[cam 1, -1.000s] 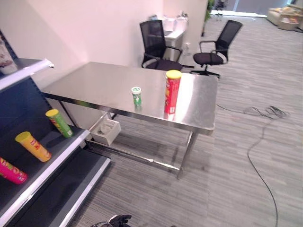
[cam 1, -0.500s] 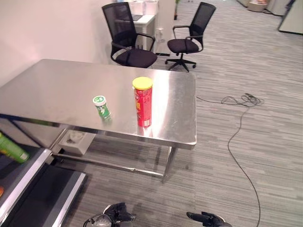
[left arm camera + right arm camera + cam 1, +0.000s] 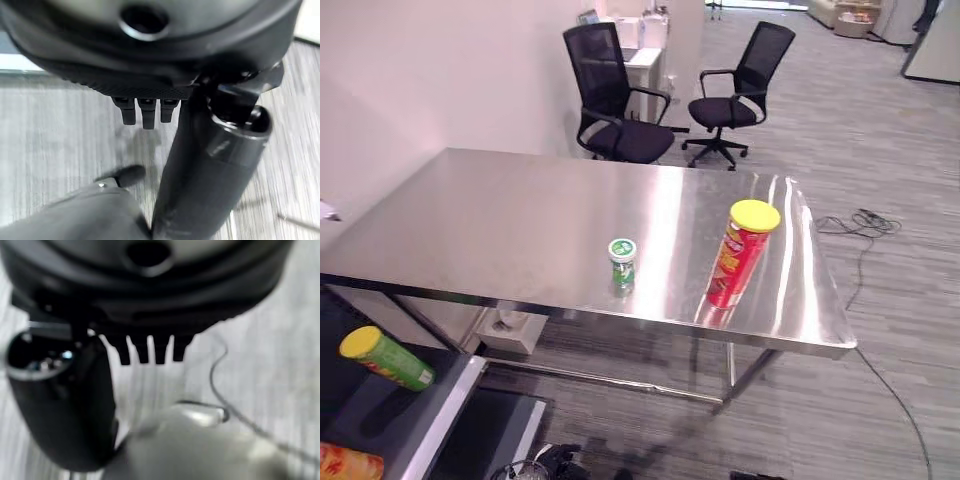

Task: Put the goods on the table back onto the shelves and tidy them up.

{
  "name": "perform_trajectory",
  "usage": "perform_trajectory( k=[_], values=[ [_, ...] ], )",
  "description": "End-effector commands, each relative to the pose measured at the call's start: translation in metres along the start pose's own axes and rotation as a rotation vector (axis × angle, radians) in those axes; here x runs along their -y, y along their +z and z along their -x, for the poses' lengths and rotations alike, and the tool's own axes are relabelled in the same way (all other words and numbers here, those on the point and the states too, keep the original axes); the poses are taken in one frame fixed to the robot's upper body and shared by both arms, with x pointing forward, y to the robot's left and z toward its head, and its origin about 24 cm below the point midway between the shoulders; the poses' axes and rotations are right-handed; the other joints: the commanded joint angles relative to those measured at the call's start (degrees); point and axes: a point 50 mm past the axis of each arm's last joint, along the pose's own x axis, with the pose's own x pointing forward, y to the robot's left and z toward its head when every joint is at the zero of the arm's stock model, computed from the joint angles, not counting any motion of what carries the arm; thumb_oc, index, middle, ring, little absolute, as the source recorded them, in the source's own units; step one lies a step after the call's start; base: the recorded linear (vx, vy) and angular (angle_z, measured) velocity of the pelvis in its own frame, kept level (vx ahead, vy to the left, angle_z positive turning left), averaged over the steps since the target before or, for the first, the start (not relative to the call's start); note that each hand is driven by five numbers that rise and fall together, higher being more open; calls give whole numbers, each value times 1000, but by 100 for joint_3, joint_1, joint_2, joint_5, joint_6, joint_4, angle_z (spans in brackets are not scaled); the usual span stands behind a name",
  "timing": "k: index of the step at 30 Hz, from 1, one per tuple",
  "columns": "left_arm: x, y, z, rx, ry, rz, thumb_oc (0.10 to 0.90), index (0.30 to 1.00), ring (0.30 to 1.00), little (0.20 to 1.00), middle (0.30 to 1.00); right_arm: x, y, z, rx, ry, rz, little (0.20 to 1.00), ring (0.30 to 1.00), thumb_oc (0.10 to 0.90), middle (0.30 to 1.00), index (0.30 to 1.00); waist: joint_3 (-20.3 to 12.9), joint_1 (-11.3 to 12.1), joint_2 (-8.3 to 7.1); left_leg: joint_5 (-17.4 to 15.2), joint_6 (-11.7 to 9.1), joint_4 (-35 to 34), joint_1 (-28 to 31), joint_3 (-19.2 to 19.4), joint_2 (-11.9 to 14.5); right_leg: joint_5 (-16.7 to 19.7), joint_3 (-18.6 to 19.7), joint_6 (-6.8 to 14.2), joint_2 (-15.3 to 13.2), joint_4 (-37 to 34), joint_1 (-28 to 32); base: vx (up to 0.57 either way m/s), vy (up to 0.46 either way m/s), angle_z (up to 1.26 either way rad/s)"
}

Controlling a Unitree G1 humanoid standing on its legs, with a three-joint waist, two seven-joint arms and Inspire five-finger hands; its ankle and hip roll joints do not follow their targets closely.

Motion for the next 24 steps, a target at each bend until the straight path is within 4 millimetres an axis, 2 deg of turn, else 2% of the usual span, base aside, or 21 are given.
perform_trajectory(
  k=[1, 4, 5, 8, 12, 13, 16, 18, 20, 22, 24],
  values=[
    [21, 5, -1, 16, -55, -36, 800, 900, 900, 900, 900, -6, -3, 0, 0, 14, 29, 900, 900, 800, 900, 900, -39, 372, -141, -179, -176, 387, -631, 216, 350, 930, 347, 42, 94, -1981, 670, -95, -137, 33],
    [26, -2, 0, 3, -70, -60, 800, 900, 900, 900, 900, -5, -2, 0, 17, 15, 60, 900, 900, 800, 900, 900, -60, 391, -155, -130, -208, 450, -772, 228, 365, 1106, 306, 77, 7, -2349, 783, -108, -65, -15],
    [27, -1, 0, 8, -67, -49, 800, 900, 900, 900, 900, -1, 5, 0, 41, 1, 51, 900, 900, 800, 900, 900, 27, 384, -182, -57, -303, 656, -1048, 306, 434, 1221, 247, 108, -94, -2538, 798, -162, -19, -12],
    [25, 0, 0, 5, -51, -20, 800, 900, 900, 900, 900, -2, 7, 0, 55, 3, 46, 900, 900, 800, 900, 900, 100, 359, -208, -137, -363, 865, -1160, 444, 590, 1318, 189, 135, -194, -2660, 771, -195, 4, 22],
    [17, -9, 0, -28, -16, 28, 800, 900, 900, 900, 900, -2, 3, 1, 54, 3, 38, 900, 900, 800, 900, 900, 37, 245, -262, -366, -408, 891, -768, 295, 839, 1400, 108, 148, -369, -2575, 662, -55, 36, 10],
    [17, -10, 1, -37, -15, 34, 800, 900, 900, 900, 900, -1, -3, 1, 43, -8, 0, 900, 900, 800, 900, 900, -79, 135, -173, -336, -436, 544, -482, 199, 903, 1359, 66, 171, -320, -2581, 623, 4, 50, 12],
    [21, -19, 2, -71, -30, 12, 800, 900, 900, 900, 900, -1, -11, 2, 30, -23, -49, 900, 900, 800, 900, 900, -198, 33, -86, -303, -476, 118, -225, 287, 935, 1378, 58, 201, -278, -2607, 616, 56, 52, 27],
    [20, -29, 4, -102, -33, 20, 800, 900, 900, 900, 900, 0, -22, 3, 24, -45, -157, 900, 900, 800, 900, 900, -313, -70, -43, -343, -502, 5, -83, 343, 899, 1482, 120, 257, -323, -2730, 666, 72, 66, 20],
    [19, -31, 4, -109, -28, 35, 800, 900, 900, 900, 900, 1, -26, 4, 22, -49, -186, 900, 900, 800, 900, 900, -324, -80, -44, -364, -506, 5, -56, 377, 899, 1507, 158, 270, -332, -2752, 674, 18, 19, 6],
    [15, -36, 5, -127, -19, 71, 800, 900, 900, 900, 900, 7, -34, 6, 17, -71, -277, 900, 900, 800, 900, 900, -344, -133, -57, -418, -509, 5, 8, 436, 905, 1564, 254, 307, -352, -2797, 683, 33, 10, -37],
    [14, -38, 6, -139, -27, 64, 800, 900, 900, 900, 900, 27, -30, 9, 80, -130, -415, 900, 900, 800, 900, 900, -356, -249, -82, -496, -503, 5, 97, 606, 923, 1626, 451, 356, -362, -2824, 662, 45, 10, -37]
  ],
)
